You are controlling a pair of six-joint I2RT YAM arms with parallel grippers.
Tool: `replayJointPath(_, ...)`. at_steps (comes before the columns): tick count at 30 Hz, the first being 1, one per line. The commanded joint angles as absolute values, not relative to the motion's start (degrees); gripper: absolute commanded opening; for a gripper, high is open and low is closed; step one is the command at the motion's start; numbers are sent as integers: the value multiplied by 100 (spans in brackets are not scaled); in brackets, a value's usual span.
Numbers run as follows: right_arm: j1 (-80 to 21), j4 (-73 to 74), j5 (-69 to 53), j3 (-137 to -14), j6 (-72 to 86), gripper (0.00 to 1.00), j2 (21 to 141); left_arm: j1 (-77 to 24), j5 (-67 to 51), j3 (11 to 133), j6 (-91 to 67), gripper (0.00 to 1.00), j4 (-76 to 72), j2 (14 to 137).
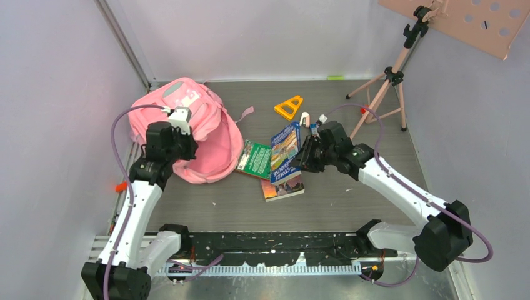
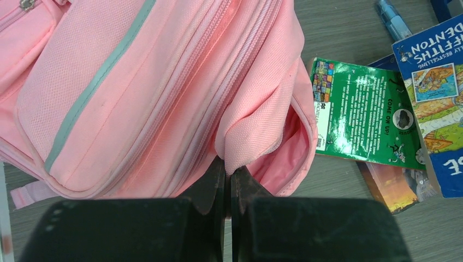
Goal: Pack the student bag
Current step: Pick up the book from the center of the board.
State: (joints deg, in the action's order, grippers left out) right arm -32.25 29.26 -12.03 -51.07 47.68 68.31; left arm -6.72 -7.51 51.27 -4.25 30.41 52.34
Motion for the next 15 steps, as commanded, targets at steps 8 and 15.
replayJointPath(8,-4376,1140,-1324,-6415,4703,1,7094,-696,-1307,5127,-497,0,2362,4664)
replayJointPath(15,-4778,-941,-1736,-6609,5581,1,8394,-694,-1371,5063,-477,0,2272,4542)
